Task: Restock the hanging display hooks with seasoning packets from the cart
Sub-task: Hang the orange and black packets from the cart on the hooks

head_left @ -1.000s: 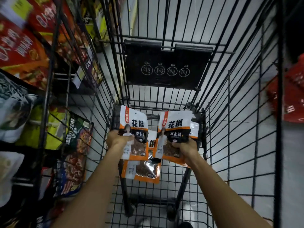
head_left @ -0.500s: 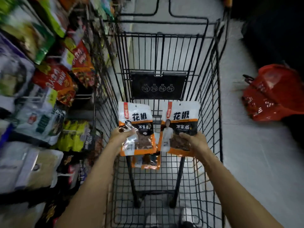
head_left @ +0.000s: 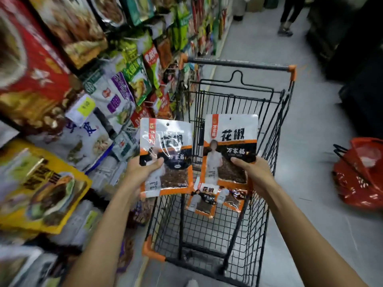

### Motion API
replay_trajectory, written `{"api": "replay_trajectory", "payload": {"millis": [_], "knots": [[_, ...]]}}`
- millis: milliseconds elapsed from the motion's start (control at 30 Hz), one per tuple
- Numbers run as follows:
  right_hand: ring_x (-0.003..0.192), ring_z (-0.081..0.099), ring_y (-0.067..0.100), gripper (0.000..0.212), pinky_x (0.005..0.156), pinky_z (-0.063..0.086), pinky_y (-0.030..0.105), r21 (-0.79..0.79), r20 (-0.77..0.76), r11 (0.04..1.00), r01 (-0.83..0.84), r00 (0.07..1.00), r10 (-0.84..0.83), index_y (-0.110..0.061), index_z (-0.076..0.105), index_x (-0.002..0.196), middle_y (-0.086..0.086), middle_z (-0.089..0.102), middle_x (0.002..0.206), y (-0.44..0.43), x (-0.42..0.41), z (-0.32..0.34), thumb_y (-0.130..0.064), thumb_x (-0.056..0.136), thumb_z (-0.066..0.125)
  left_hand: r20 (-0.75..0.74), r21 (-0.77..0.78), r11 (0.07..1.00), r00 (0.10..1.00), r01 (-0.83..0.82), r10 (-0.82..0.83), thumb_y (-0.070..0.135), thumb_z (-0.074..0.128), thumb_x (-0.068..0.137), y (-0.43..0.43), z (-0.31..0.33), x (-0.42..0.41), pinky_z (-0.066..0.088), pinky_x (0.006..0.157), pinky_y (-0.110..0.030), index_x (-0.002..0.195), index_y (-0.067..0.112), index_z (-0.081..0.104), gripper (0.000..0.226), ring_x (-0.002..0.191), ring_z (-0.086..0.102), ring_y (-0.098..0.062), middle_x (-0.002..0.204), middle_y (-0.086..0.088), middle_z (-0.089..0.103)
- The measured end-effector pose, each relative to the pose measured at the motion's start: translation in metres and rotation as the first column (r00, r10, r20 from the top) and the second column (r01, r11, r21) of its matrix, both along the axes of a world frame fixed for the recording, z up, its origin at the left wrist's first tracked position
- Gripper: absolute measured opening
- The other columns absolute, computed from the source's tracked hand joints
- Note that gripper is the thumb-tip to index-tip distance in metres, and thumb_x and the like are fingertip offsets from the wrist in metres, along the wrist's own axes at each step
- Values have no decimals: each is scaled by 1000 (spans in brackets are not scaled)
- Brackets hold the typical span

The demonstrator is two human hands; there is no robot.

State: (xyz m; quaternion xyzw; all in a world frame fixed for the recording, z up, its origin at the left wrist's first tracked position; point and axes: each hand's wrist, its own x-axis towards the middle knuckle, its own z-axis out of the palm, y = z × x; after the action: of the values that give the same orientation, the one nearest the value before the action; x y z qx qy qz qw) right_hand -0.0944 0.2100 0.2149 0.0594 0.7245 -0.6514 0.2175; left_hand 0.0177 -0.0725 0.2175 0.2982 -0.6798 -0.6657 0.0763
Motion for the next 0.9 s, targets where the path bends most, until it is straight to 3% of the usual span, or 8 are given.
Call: {"api": "replay_trajectory", "payload": {"millis": [133,200,333,467,567,700,800,900], "knots": [[88,71,32,34,78,57,48,-69,-53,984,-165,985,162,-1,60,105,19,71,99,-10,28,39,-18,79,75,-79,-70,987,987,-146,140,37,82,58,-3,40,73,54,71,-28,104,14,63,55,90,69,-16,103,-6,71],[90,70,34,28,86,55,54,-68,-108,967,-247,965,239,-4,64,98,18,71,98,-17,46,55,-18,77,77,-131,-126,963,967,-237,221,41,82,58,-1,61,116,51,79,-33,94,17,64,48,96,65,-23,98,-4,68],[92,70,32,28,91,53,53,-67,-200,915,-397,904,378,-9,70,91,13,74,94,-44,88,81,-22,70,82,-241,-127,907,900,-401,364,44,83,50,9,99,207,56,67,-23,82,27,69,40,83,70,-12,88,4,75],[94,71,27,26,86,54,43,-129,-229,803,-583,805,548,-13,71,94,7,75,95,-79,145,103,-21,71,81,-307,-145,833,824,-534,476,46,84,50,18,130,297,54,85,-46,81,24,69,41,88,69,-25,90,-4,73],[83,73,12,19,65,55,19,-158,-313,712,-684,718,621,-17,72,91,1,76,93,-100,199,126,-15,73,79,-392,-141,759,739,-636,547,43,83,53,29,153,359,56,73,-25,89,38,67,40,91,69,-9,94,14,73],[71,71,2,16,56,51,11,-175,-374,598,-782,614,695,-17,71,89,-8,75,80,-120,269,155,-10,76,77,-462,-174,670,661,-722,592,37,80,57,50,181,440,52,64,-10,93,39,64,40,85,66,7,90,28,70],[82,70,0,20,62,51,13,-179,-400,481,-859,510,762,-24,68,96,-13,75,89,-131,326,173,-17,79,76,-472,-169,605,603,-778,644,34,77,60,65,196,508,56,66,-21,85,32,69,27,81,71,-7,83,15,74],[98,68,13,29,81,53,31,-175,-428,405,-898,439,790,-20,67,105,-4,73,105,-142,393,186,-21,78,76,-500,-170,537,542,-826,676,36,76,58,83,205,584,57,66,-20,89,29,66,33,81,70,-6,82,17,73]]}}
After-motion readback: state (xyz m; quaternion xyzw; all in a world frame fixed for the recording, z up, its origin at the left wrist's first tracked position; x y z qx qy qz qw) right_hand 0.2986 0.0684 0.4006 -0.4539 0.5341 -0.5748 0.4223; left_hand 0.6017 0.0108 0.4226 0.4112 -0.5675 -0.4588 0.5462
